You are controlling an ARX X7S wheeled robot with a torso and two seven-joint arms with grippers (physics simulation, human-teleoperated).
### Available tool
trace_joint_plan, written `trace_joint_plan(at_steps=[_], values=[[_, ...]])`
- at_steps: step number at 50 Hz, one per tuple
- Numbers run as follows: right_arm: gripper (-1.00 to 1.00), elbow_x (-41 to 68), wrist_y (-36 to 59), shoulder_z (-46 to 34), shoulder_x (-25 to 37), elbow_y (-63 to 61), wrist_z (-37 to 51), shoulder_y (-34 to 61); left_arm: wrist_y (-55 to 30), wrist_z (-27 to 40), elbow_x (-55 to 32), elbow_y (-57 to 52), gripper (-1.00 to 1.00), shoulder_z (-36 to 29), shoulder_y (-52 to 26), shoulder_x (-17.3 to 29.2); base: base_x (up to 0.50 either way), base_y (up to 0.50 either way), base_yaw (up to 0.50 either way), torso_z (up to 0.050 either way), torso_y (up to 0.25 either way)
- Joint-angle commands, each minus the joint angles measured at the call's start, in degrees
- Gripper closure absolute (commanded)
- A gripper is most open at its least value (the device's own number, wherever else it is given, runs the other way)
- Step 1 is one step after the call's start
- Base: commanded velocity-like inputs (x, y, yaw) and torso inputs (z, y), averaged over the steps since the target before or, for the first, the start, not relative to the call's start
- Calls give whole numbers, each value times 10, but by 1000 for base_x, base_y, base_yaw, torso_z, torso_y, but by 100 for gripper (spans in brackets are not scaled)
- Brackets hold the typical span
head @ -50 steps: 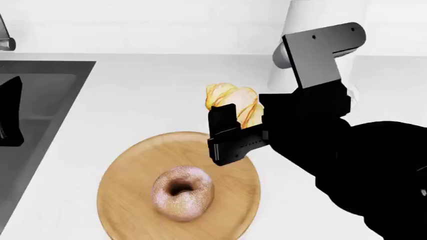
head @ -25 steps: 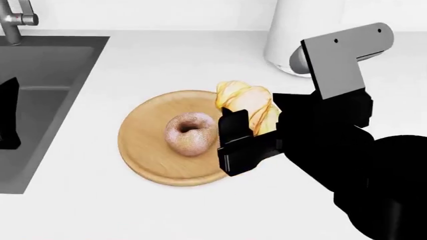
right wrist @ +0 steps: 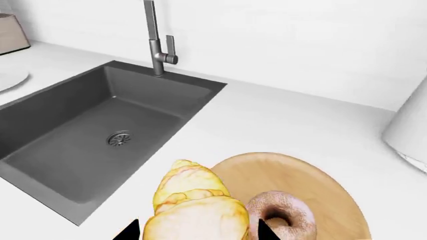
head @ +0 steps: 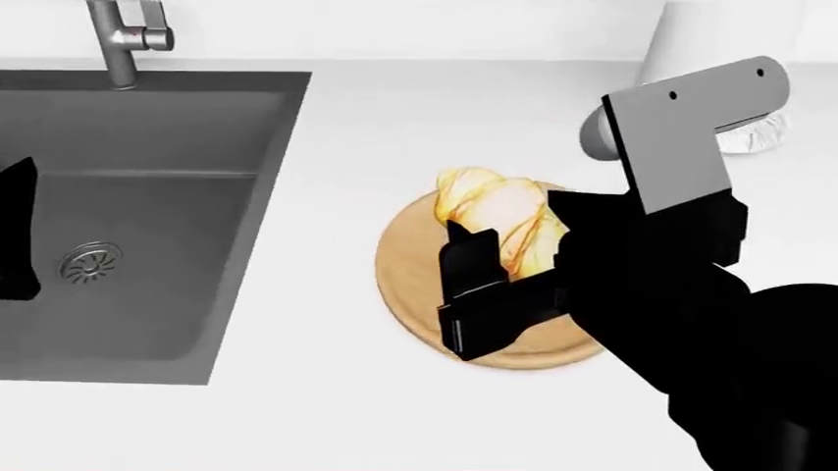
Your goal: Place the pastries on the plates.
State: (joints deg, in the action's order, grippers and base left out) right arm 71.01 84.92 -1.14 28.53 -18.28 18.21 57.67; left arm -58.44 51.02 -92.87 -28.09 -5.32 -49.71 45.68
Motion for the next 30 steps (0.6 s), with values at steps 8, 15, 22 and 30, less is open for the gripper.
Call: trace_joint_plan(at_steps=[8, 15, 22, 30], values=[[100, 16, -7, 9, 4, -1, 1, -8, 0, -16, 4, -2, -100, 5, 0, -4, 0, 500, 0, 0, 0], [100, 22, -14, 8, 7, -2, 5, -14, 1, -19, 8, -1, -100, 3, 1, -4, 0, 500, 0, 0, 0], [100, 28, -21, 8, 10, -4, 9, -21, 0, -21, 7, 0, -100, 3, -2, -1, 0, 500, 0, 0, 0], [100, 46, -18, 13, 15, -8, 23, -22, 0, -17, 3, -6, -100, 2, -2, 2, 0, 500, 0, 0, 0]])
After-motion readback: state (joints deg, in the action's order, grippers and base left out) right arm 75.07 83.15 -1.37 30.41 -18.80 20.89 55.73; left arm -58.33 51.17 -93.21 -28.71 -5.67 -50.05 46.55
